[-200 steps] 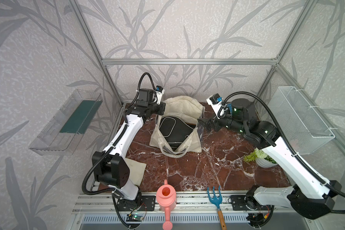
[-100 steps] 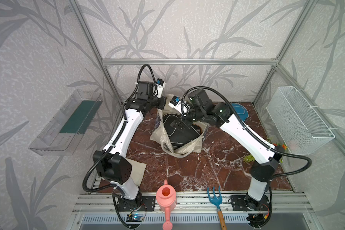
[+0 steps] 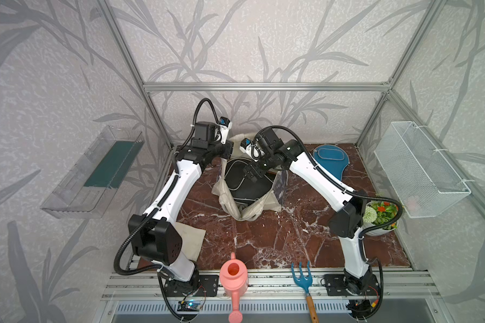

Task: Remove the ping pong set from the canvas bag
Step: Adjust the canvas bag at the center of the board.

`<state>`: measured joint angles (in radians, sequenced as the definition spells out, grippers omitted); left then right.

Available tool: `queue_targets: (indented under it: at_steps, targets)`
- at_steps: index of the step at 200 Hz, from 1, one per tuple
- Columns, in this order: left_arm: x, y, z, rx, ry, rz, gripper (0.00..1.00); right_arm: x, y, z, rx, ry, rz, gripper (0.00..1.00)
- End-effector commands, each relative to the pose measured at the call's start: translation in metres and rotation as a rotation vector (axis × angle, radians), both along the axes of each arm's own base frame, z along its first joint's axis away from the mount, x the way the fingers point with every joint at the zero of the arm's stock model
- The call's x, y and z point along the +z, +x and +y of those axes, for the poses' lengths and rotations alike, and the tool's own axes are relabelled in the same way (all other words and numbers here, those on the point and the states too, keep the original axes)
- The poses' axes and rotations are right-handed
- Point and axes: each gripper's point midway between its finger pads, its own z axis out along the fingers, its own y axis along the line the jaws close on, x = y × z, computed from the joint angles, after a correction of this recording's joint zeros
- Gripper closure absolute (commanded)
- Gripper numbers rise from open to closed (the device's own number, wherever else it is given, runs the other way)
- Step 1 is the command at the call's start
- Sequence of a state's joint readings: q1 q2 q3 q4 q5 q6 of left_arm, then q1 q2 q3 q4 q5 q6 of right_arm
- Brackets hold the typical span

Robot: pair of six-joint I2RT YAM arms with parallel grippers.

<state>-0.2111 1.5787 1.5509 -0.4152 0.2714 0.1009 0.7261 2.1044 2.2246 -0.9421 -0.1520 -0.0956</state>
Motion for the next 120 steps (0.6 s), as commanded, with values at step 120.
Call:
queue_targets:
  at_steps: [120]
  targets:
    - [0.046,0.0,-0.018,-0.07,-0.137,-0.211,1.0,-0.049,0.037,-0.014,-0.089,0.073,0.042,0.01]
